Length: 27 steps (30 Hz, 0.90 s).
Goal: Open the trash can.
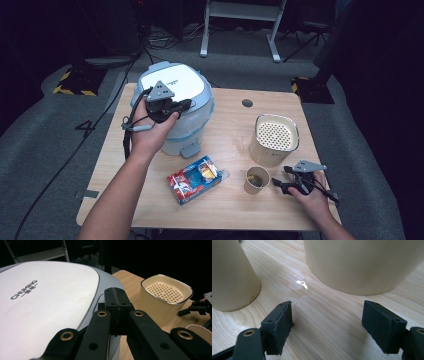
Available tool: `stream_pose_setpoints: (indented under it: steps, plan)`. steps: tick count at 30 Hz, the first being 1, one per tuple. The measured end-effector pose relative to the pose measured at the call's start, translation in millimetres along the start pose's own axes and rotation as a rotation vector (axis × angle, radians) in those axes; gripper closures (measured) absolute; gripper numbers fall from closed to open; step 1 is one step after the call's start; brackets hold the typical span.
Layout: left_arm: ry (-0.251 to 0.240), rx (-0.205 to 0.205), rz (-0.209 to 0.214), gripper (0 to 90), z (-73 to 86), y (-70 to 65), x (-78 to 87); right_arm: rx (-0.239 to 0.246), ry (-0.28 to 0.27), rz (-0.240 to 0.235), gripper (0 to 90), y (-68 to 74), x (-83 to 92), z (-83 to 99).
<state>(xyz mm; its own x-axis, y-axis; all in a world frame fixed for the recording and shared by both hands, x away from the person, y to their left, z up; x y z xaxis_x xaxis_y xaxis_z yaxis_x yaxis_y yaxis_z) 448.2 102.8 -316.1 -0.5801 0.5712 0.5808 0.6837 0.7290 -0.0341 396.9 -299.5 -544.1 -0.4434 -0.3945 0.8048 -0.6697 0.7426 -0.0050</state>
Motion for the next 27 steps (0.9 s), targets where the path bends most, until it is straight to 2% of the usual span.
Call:
stream_pose_setpoints:
  steps: [3,5,10,14,19,21,24,26,27]
  plan:
    - [0.009,0.009,-0.005,90.0,-0.5,1.1,0.5,0.000,0.000,0.000,24.5,0.0,0.0,0.0]
    - [0.011,-0.001,-0.016,90.0,-0.7,0.9,0.6,0.000,0.000,0.000,24.5,0.0,0.0,0.0]
    - [0.018,0.003,-0.013,90.0,-0.7,1.3,0.9,0.000,0.000,0.000,24.5,0.1,0.0,0.0]
    - [0.032,0.002,-0.035,90.0,-1.9,0.7,-1.1,0.000,0.000,0.000,24.6,0.1,0.0,0.0]
    - [0.038,0.008,-0.033,90.0,-2.3,-0.7,-2.0,0.003,0.000,0.003,25.2,0.3,0.2,0.1]
    - [0.024,0.012,0.006,90.0,-2.1,-1.3,-4.0,0.002,0.000,0.002,25.2,0.3,0.2,0.1]
    - [0.007,-0.002,0.013,89.6,-1.3,-1.7,-4.3,0.003,0.000,0.002,25.3,0.3,0.2,0.1]
    - [-0.049,0.015,0.066,75.2,-0.5,-7.4,0.2,0.003,0.000,0.002,25.3,0.3,0.2,0.1]
    - [-0.056,0.010,0.076,72.0,0.3,-10.7,2.4,0.003,0.000,0.003,25.4,0.4,0.3,0.1]
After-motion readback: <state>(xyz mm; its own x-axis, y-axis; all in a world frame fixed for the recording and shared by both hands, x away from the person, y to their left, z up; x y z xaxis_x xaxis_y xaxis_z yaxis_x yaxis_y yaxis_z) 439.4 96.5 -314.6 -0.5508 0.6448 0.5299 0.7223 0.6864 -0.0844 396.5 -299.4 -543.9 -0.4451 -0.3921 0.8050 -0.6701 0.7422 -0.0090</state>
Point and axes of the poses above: each handheld gripper's, and its own axes: x roughly backward along the jaws, z roughly out of its underside, y roughly to its left, the point moved 6 cm from there along -x, roughly forward along the jaws, and after that the axes turned 12 degrees about y, right-handed, at the moved point
